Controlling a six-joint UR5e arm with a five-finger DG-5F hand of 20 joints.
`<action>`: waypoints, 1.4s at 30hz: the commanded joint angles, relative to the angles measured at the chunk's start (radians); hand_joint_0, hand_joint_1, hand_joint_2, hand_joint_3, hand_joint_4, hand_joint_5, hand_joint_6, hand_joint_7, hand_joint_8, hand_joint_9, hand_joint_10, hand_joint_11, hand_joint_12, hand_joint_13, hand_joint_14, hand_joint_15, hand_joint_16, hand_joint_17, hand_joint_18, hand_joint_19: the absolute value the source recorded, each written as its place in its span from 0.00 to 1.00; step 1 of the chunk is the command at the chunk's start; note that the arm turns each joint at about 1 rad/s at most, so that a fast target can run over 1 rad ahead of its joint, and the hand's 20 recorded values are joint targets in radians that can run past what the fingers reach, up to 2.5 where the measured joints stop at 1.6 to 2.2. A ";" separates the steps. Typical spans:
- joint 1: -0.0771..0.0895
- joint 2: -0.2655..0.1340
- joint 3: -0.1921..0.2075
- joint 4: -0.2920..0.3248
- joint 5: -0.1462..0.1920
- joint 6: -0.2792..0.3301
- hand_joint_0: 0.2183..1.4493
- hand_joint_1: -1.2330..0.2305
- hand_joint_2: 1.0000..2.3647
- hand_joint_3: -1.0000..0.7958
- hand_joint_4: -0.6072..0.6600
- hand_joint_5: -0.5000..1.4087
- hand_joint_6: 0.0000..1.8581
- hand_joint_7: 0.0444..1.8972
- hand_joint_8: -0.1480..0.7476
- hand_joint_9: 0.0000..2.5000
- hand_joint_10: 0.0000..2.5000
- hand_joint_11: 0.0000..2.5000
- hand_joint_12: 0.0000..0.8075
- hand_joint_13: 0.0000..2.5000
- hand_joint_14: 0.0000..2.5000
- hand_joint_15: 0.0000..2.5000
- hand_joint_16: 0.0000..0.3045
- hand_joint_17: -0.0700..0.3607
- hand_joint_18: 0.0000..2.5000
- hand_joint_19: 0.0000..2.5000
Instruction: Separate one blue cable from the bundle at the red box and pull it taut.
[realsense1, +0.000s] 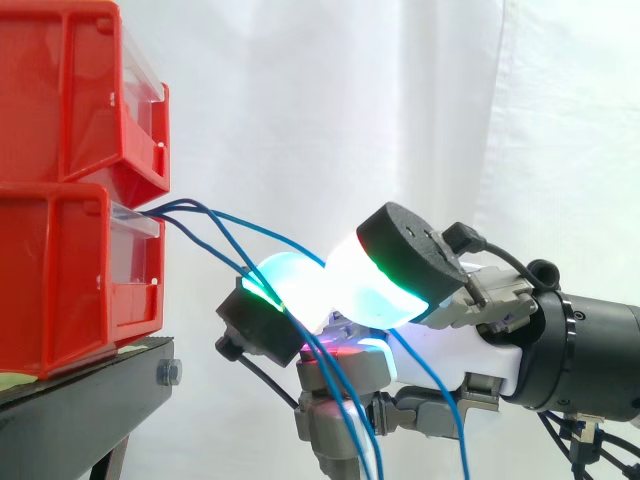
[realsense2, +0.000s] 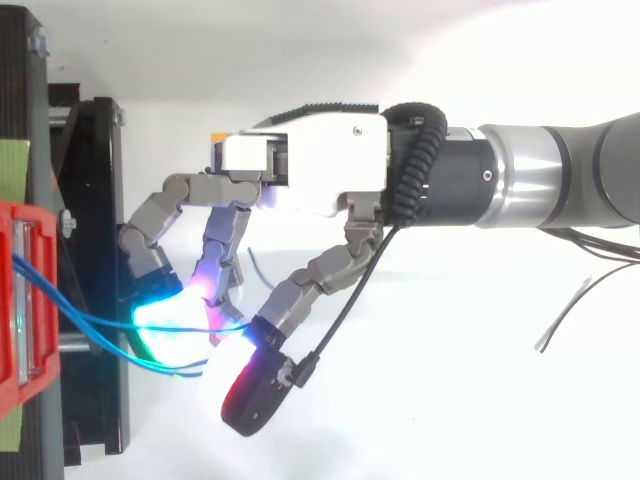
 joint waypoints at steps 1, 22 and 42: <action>-0.001 0.000 0.000 -0.001 -0.001 0.000 0.26 0.20 0.00 0.28 0.61 0.18 0.48 0.54 0.61 0.50 0.01 0.50 0.56 0.48 0.01 0.35 0.18 0.44 0.46 0.30; 0.000 0.003 0.000 -0.001 -0.001 0.000 0.34 0.39 0.00 0.32 0.53 0.19 0.46 0.59 0.60 0.51 0.01 0.48 0.54 0.48 0.01 0.35 0.17 0.43 0.46 0.33; 0.000 0.003 0.000 -0.009 -0.001 0.002 0.30 0.40 0.00 0.28 0.57 0.19 0.48 0.57 0.60 0.51 0.01 0.48 0.55 0.48 0.01 0.35 0.18 0.45 0.45 0.33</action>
